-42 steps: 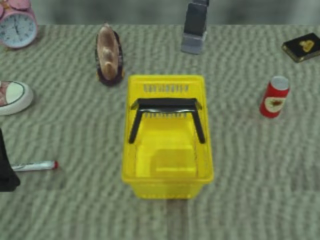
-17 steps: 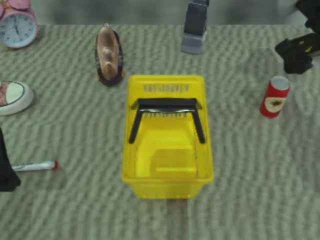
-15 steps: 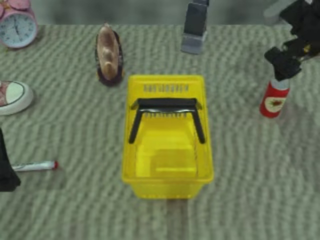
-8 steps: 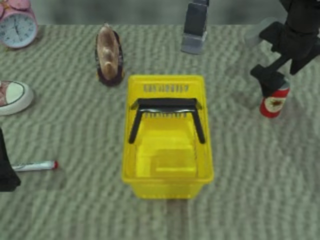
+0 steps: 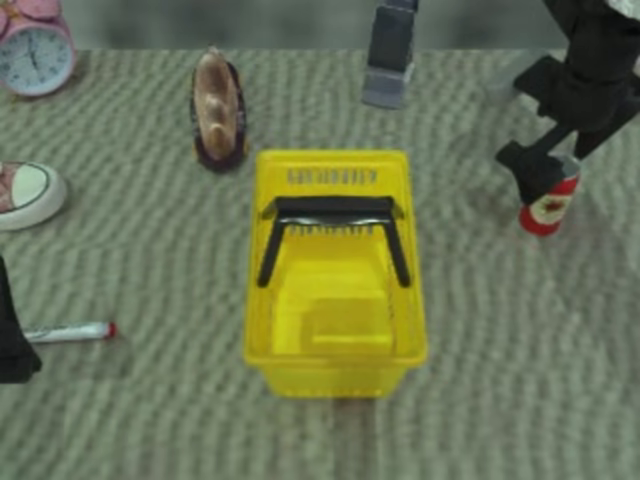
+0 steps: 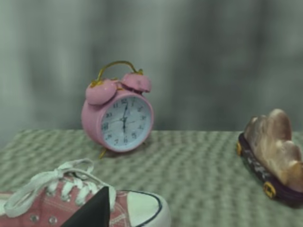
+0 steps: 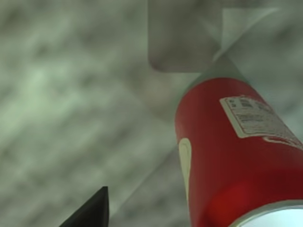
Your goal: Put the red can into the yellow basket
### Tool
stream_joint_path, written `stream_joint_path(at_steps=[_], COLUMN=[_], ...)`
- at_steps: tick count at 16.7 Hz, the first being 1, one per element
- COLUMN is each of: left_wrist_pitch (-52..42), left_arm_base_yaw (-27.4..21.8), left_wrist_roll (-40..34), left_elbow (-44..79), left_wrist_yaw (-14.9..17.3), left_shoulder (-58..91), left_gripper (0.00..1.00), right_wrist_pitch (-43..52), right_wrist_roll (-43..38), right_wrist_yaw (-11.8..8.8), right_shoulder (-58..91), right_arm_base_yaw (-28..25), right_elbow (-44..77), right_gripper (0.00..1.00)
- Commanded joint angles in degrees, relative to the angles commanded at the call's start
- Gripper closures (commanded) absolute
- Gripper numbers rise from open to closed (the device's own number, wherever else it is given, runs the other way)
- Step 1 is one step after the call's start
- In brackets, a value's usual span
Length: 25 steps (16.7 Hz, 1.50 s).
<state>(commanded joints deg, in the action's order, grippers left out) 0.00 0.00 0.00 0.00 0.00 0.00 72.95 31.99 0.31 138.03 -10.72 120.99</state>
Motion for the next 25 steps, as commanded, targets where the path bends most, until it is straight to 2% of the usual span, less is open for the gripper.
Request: stream_joint_path(at_steps=[4,8,21,25], left_wrist_pitch=[0.0,0.0,0.0,0.0], left_arm_base_yaw=[0.0,0.0,0.0,0.0], left_wrist_roll=[0.0,0.0,0.0,0.0], left_elbow=[0.0,0.0,0.0,0.0], left_wrist_yaw=[0.0,0.0,0.0,0.0], left_shoulder=[0.0,0.0,0.0,0.0], left_gripper=[0.0,0.0,0.0,0.0], right_wrist_pitch=[-6.08,-6.41,-6.41,-6.41], right_wrist_roll=[-0.11,-0.12,-0.12,-0.12], right_wrist_yaw=[0.01,0.01,0.01,0.01], right_shoulder=[0.78,0.84,0.84,0.84], right_arm_base_yaw=[-0.1,-0.11,-0.11,-0.11], right_elbow=[-5.22,-5.55,-5.55,-5.55], right_gripper=[0.0,0.0,0.98,1.0])
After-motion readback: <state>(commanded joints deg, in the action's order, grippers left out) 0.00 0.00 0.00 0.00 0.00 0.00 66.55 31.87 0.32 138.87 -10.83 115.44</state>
